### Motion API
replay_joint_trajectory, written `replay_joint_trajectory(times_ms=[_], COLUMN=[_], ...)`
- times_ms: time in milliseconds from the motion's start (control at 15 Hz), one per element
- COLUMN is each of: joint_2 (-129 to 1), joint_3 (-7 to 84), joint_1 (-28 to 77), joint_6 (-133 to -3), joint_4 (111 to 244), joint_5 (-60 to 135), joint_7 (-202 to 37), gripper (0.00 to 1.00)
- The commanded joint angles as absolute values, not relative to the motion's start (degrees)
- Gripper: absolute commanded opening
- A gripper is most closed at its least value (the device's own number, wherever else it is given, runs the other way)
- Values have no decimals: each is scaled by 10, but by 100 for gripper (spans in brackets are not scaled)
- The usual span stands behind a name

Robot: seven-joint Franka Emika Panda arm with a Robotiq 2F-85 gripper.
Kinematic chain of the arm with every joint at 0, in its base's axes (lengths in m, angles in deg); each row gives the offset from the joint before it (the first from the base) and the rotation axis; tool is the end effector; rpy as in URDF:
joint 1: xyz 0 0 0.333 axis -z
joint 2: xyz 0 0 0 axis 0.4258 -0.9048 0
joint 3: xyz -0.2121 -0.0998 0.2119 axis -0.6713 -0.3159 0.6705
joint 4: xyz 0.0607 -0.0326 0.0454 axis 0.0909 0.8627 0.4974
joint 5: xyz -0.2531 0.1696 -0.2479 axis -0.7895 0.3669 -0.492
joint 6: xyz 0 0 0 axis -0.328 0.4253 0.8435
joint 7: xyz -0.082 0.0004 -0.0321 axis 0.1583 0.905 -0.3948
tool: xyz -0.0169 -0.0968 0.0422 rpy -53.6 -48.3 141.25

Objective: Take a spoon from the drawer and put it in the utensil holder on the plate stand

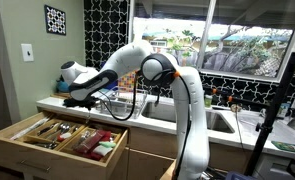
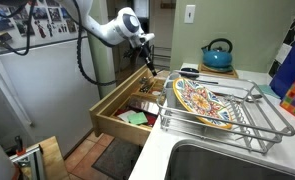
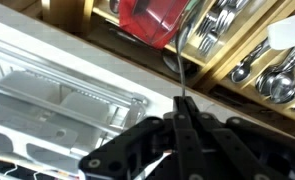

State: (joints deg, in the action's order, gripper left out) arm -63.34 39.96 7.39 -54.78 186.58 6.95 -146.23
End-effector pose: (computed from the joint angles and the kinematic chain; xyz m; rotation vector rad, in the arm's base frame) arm 0.6255 0.1506 0.4230 2.6097 -0.8463 0.5687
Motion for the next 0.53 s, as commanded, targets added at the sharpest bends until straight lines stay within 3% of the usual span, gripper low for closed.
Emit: replay_joint_trajectory(times_ms=[0,467], joint_2=[-584,-526], joint_3=[421,463], joint_1=[74,90], joint_6=[-481,-398], joint_4=[1884,1915], joint_5=[0,-225], joint_7=[-1454,-1470], gripper=[1,1])
